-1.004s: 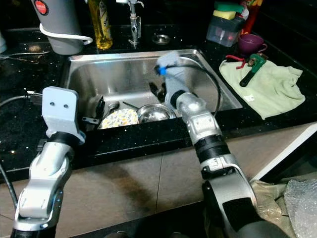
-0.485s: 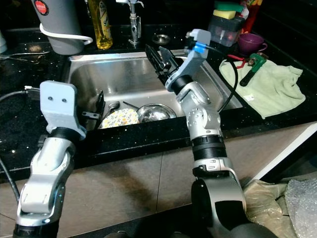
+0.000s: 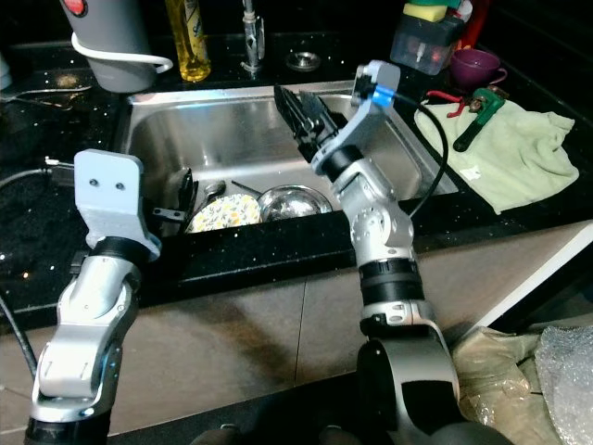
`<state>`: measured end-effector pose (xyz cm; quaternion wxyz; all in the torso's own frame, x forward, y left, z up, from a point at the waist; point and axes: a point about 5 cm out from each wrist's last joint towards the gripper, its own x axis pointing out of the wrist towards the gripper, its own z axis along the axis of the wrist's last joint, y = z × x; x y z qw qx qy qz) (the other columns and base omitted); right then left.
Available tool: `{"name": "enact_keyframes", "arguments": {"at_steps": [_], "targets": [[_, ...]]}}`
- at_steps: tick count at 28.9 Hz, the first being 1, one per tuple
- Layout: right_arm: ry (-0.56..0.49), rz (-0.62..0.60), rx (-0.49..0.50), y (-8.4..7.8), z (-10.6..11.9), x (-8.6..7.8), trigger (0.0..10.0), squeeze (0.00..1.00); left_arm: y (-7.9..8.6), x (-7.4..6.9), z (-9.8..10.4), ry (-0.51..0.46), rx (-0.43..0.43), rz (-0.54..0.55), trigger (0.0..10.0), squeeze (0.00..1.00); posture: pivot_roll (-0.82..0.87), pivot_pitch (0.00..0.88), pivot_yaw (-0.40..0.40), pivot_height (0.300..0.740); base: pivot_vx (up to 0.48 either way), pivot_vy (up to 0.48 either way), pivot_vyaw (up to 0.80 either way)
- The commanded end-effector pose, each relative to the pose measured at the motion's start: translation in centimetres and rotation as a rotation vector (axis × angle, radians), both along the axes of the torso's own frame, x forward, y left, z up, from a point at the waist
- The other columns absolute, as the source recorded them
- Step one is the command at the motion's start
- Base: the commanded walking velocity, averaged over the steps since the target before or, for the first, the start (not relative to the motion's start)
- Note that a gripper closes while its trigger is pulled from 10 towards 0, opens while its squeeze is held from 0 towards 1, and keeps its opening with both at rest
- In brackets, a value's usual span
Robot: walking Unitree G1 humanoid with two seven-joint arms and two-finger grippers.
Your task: Kitchen organization
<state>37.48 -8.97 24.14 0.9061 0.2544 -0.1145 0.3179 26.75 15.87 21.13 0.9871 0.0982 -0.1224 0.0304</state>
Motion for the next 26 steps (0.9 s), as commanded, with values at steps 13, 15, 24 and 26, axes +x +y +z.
{"name": "enact_keyframes", "arguments": {"at_steps": [13,15,24,26], "targets": [[-0.030,0.090,-0.018,-1.2,-2.0,-1.9,10.0,0.00,-0.5,0.1,-0.8,0.029,0.012,-0.009,10.0,0.00,0.07,0.016,-0.067,0.732,-0.281,0.000,0.00],[-0.029,0.088,-0.015,-1.4,-2.2,-2.1,10.0,0.00,-0.5,0.0,-0.9,0.033,0.012,-0.011,10.0,0.00,0.07,0.015,-0.066,0.732,-0.281,0.000,0.00],[0.034,0.068,-0.081,-2.4,-5.4,-3.4,10.0,0.00,-1.0,-0.3,-2.5,0.081,0.016,-0.030,10.0,0.00,0.06,0.024,-0.064,0.732,-0.280,0.000,0.00],[0.064,0.061,-0.103,-2.5,-6.5,-3.8,10.0,0.00,-1.2,-0.4,-3.0,0.096,0.016,-0.035,10.0,0.00,0.06,0.025,-0.063,0.732,-0.281,0.000,0.00]]}}
